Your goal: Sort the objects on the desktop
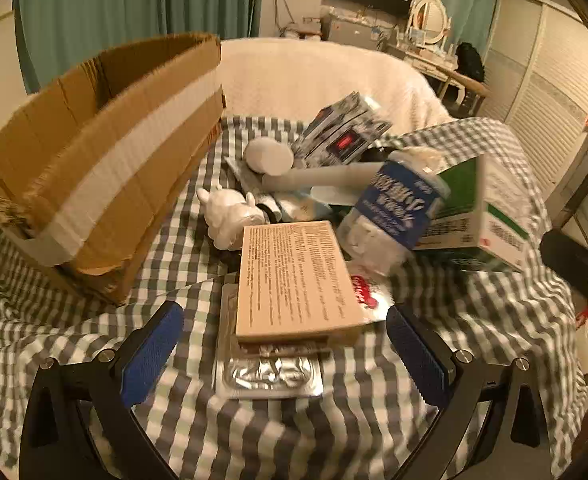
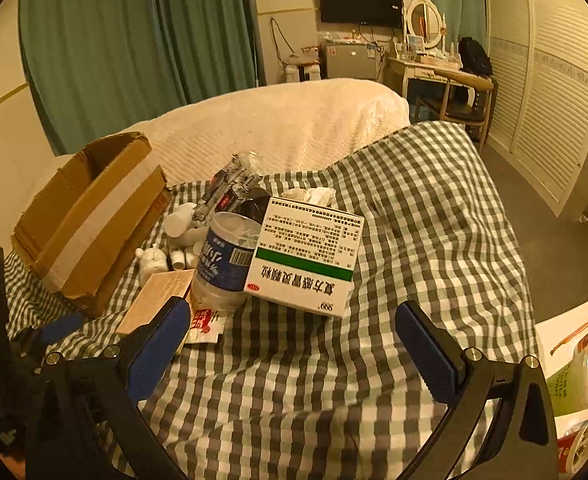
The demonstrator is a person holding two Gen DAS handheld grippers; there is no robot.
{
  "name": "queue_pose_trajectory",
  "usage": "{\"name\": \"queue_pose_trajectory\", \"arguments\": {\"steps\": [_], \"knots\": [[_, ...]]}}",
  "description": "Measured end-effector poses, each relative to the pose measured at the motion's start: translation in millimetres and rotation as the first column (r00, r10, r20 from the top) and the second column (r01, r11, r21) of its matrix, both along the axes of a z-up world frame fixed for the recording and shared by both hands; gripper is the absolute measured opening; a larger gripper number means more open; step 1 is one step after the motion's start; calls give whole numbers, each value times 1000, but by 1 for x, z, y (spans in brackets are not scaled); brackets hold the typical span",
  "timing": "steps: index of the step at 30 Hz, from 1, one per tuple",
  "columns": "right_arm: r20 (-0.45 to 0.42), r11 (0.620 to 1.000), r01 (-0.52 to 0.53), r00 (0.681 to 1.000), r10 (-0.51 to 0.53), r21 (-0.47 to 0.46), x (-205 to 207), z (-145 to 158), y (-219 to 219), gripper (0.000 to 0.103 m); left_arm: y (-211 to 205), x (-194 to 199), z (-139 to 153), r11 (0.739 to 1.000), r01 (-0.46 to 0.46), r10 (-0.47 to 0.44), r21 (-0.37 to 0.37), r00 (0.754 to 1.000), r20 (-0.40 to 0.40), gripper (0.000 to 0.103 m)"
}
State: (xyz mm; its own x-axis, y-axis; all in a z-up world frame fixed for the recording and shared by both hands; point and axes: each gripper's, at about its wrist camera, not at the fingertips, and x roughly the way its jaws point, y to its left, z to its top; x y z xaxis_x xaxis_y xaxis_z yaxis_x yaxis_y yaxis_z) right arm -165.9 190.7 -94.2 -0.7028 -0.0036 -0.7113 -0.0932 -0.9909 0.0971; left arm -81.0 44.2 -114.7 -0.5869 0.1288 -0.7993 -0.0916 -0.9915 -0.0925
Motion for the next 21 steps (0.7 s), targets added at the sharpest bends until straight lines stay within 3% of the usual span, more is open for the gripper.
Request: {"name": "queue_pose_trajectory", "arguments": {"steps": [13,15,16,19,20,21], "knots": [[90,995,94,992,-91,-25,-57,-38,18,103,4,-43,-44,998,20,-25,52,995,96,103],[107,995,97,990,-93,-29,-60,-46,21,103,2,-44,-50,997,30,-38,68,993,112,90],[111,995,97,989,-93,-32,-61,-47,21,103,1,-44,-51,998,32,-39,63,993,111,89],[98,994,93,991,-88,-53,-61,-49,21,90,-1,-42,-50,996,45,-52,75,994,95,81],[94,994,88,992,-82,-60,-60,-49,20,80,-2,-42,-50,996,46,-53,80,994,92,80],[91,995,86,993,-81,-57,-59,-49,18,80,-3,-41,-50,995,50,-58,84,994,90,80]]}}
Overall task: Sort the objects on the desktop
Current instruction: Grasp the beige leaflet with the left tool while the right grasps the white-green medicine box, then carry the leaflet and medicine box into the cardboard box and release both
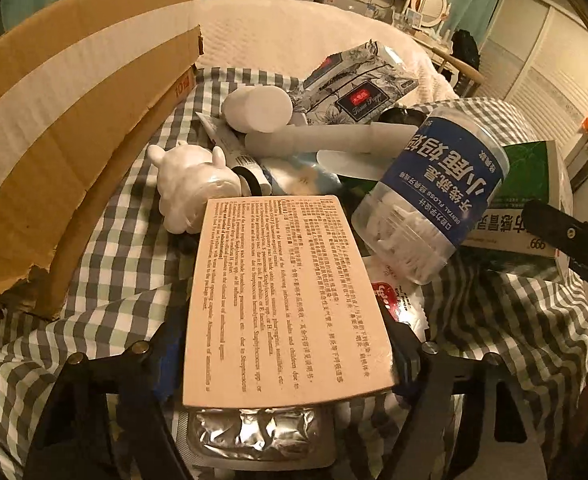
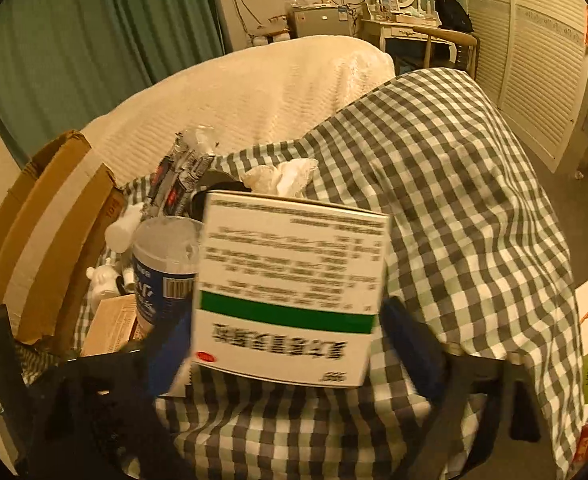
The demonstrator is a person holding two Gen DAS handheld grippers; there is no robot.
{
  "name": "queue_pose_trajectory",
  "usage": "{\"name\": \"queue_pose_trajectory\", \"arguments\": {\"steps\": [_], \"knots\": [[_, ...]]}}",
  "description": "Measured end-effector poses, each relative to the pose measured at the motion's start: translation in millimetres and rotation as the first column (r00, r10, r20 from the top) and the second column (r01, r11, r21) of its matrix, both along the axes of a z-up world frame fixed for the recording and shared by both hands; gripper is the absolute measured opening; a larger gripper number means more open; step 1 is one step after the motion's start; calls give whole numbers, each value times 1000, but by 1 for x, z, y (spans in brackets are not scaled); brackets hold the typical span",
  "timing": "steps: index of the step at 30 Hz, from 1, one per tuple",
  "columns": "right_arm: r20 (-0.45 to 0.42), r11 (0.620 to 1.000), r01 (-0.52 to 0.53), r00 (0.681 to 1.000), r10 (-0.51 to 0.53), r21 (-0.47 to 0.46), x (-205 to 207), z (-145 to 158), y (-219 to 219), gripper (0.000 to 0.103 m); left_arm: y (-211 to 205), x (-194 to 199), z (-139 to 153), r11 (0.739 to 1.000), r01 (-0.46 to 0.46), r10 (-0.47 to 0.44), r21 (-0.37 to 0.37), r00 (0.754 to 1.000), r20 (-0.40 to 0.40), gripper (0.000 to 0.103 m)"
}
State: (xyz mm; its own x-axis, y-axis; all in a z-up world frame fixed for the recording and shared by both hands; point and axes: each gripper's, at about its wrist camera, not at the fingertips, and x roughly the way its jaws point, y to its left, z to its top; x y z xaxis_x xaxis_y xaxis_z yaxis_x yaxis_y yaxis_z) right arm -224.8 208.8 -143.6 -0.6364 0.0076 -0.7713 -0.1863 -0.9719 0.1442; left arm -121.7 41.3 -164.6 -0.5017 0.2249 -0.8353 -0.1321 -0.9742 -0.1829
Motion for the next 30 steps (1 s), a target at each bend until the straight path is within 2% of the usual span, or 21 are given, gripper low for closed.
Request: {"name": "queue_pose_trajectory", "arguments": {"steps": [6,18,30], "knots": [[-25,1000,6,1000,-6,-3,14,2,-2,78,-7,7,4,1000,4,-4,26,1000,-12,79],[-71,1000,-14,997,14,11,50,25,-10,78,-25,34,25,1000,-25,25,15,998,-56,78],[-177,997,-74,981,75,10,93,75,-33,77,-46,68,78,995,-75,85,66,982,-166,78]]}}
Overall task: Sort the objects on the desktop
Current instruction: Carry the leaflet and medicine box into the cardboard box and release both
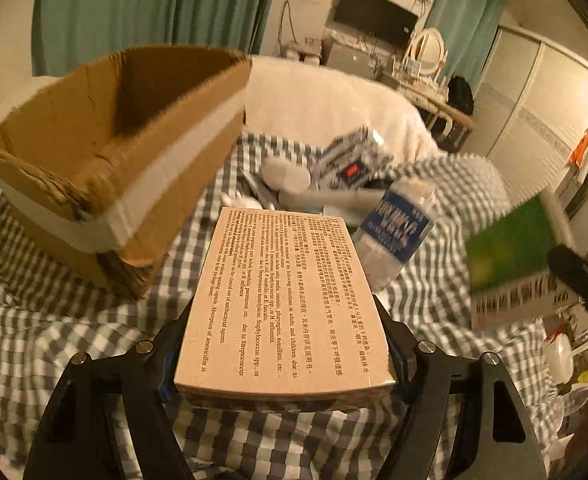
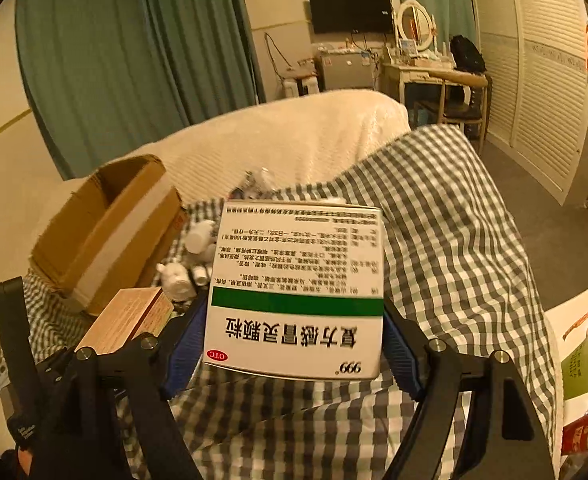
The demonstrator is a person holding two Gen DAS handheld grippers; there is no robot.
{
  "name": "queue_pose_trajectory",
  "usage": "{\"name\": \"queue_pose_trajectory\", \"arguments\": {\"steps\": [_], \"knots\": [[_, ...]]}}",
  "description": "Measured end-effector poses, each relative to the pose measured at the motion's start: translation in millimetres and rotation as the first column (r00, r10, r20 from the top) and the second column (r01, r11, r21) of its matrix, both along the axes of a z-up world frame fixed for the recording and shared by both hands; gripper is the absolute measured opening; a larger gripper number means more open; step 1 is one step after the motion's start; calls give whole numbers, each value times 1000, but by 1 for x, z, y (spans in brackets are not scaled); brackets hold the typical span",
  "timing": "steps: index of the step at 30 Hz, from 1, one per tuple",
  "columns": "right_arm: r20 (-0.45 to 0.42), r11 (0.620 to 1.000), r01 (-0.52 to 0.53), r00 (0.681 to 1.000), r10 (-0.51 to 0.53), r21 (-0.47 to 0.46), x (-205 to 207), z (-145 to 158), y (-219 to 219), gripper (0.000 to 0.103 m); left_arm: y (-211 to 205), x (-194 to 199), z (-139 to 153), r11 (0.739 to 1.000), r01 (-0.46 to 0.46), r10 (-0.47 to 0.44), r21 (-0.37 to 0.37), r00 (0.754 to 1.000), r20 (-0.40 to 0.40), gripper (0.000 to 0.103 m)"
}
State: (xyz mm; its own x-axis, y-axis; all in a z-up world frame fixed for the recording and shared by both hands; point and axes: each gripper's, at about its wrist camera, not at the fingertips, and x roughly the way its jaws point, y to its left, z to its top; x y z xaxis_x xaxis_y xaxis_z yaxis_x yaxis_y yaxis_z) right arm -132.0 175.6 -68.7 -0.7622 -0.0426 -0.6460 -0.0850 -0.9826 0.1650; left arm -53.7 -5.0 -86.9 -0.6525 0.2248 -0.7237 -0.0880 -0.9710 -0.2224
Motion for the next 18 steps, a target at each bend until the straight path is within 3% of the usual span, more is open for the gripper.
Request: {"name": "queue_pose_trajectory", "arguments": {"steps": [11,18], "knots": [[-58,998,-61,997,59,-21,9,35,-20,77,-22,6,60,999,-16,22,36,988,-151,78],[-124,986,-163,980,156,-42,-4,73,-49,77,-58,-7,96,996,-70,79,48,971,-226,78]]}}
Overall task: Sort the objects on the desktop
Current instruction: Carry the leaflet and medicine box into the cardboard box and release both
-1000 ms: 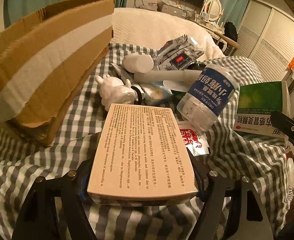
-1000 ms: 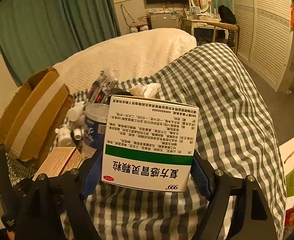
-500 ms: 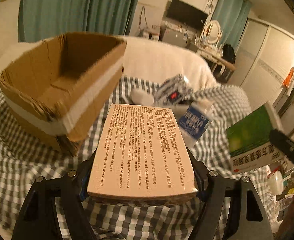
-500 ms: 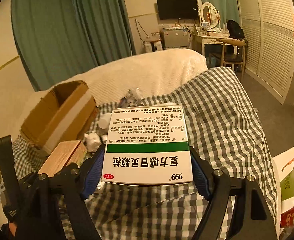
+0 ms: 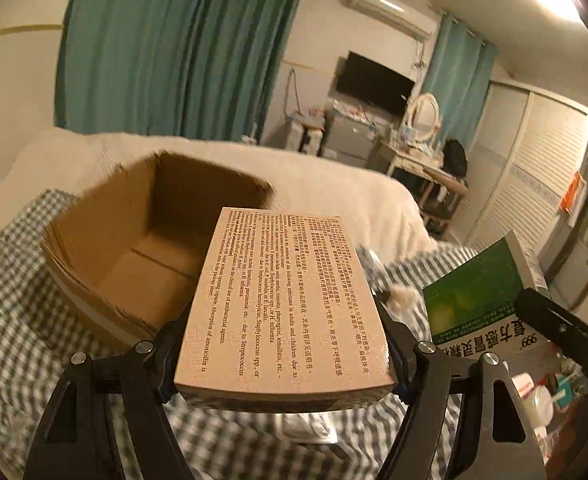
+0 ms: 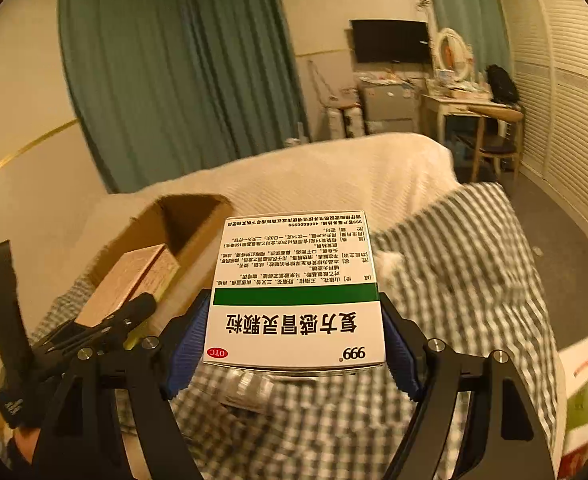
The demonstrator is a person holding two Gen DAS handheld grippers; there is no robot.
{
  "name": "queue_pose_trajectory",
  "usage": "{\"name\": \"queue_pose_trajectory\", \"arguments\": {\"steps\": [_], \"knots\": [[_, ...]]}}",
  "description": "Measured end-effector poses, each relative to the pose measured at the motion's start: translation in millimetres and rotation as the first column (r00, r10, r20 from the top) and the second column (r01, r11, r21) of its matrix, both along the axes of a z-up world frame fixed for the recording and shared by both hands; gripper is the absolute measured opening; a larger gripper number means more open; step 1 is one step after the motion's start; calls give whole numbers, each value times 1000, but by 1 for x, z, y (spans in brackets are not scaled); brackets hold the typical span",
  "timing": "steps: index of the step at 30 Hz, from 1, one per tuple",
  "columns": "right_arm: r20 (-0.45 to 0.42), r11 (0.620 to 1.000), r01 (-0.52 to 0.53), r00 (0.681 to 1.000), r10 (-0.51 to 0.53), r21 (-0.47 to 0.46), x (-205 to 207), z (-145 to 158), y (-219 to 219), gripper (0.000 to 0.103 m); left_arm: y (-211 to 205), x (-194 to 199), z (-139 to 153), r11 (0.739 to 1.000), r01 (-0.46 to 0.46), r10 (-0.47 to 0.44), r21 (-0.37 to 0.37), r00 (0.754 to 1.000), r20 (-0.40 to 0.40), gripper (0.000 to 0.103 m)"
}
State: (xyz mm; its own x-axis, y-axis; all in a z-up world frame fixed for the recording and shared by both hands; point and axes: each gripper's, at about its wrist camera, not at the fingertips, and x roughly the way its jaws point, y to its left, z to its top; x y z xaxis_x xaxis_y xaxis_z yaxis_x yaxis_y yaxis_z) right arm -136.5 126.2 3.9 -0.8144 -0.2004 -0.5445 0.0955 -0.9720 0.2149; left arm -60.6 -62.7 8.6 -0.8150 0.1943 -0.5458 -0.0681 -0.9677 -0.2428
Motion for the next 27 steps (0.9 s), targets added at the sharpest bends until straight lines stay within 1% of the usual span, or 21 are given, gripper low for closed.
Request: {"name": "queue_pose_trajectory", "arguments": {"steps": [2,8,13,16,19,22,24,27], "knots": [[-16,999,-34,999,34,-5,-7,9,-12,77,-13,-8,8,1000,-24,24,-5,1000,-14,78],[-63,991,-135,989,136,24,-43,30,-67,77,-57,-40,25,993,-115,114,-22,992,-50,78],[-72,979,-202,977,203,20,-78,36,-105,77,-94,-67,32,983,-183,180,-31,981,-68,78],[-70,974,-227,971,227,9,-106,31,-128,77,-110,-85,18,976,-218,216,-30,975,-59,78],[-40,967,-253,967,252,-30,-139,20,-146,77,-125,-104,-9,970,-240,239,-31,971,-31,78],[-7,964,-259,966,259,-55,-166,2,-161,77,-139,-115,-40,976,-217,217,-5,976,5,78],[13,963,-263,964,264,-58,-186,-12,-173,77,-145,-121,-54,977,-214,214,-16,977,25,78],[44,962,-268,962,270,-56,-208,-33,-184,77,-149,-127,-65,976,-215,216,-31,975,43,78]]}}
